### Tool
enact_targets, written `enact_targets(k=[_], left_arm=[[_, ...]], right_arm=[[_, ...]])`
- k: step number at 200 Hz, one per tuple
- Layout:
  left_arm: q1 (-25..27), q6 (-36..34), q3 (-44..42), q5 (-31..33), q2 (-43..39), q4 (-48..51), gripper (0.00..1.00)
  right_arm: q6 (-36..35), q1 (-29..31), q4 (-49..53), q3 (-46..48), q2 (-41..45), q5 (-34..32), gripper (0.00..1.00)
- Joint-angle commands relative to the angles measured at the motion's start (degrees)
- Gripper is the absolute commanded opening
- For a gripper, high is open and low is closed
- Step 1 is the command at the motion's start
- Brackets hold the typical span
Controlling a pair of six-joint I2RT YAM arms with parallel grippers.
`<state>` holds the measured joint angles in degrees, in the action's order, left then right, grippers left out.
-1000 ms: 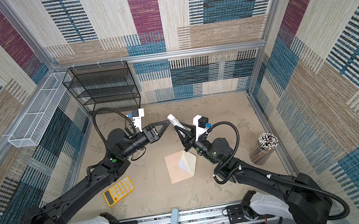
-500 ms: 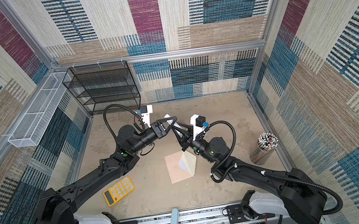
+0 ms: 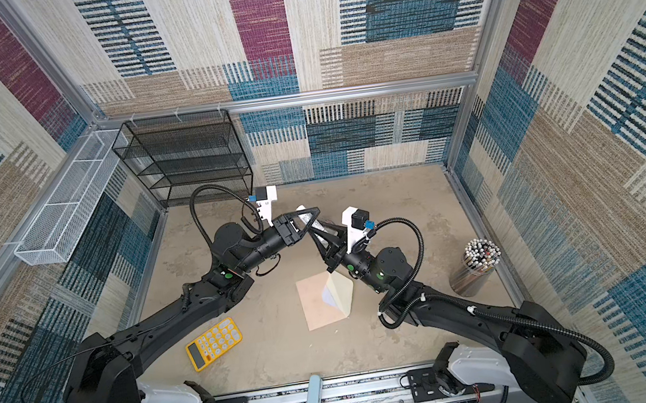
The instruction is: Place the letter into the envelope and seal it
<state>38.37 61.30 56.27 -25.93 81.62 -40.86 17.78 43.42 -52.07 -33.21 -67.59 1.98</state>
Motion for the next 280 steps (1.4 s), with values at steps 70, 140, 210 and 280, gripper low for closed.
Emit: enact_targets(k=[70,140,210,280], left_arm=[[-3.0,-17.5,1.4,7.8,-10.2,24.2,0.01],[-3.9,-34.5,-0.1,12.6,-15.9,55.6,0.00],[-3.9,-31.8,-9.2,6.4,-13.1,58.1,0.00],[-3.9,-28.1,-12.8,2.0,-5.0,52.5,0.00]], right_arm=[[-4.9,0.0,13.6,2.9,6.6,0.6,0.66],[-1.9,-7.2,54.1,-7.7,0.4,-11.6,0.62],[3.5,-16.3,64.0,-8.5,-7.1,-2.8,0.20],[3.0,-18.4,66.0,-8.2,-15.5,8.8,0.09]])
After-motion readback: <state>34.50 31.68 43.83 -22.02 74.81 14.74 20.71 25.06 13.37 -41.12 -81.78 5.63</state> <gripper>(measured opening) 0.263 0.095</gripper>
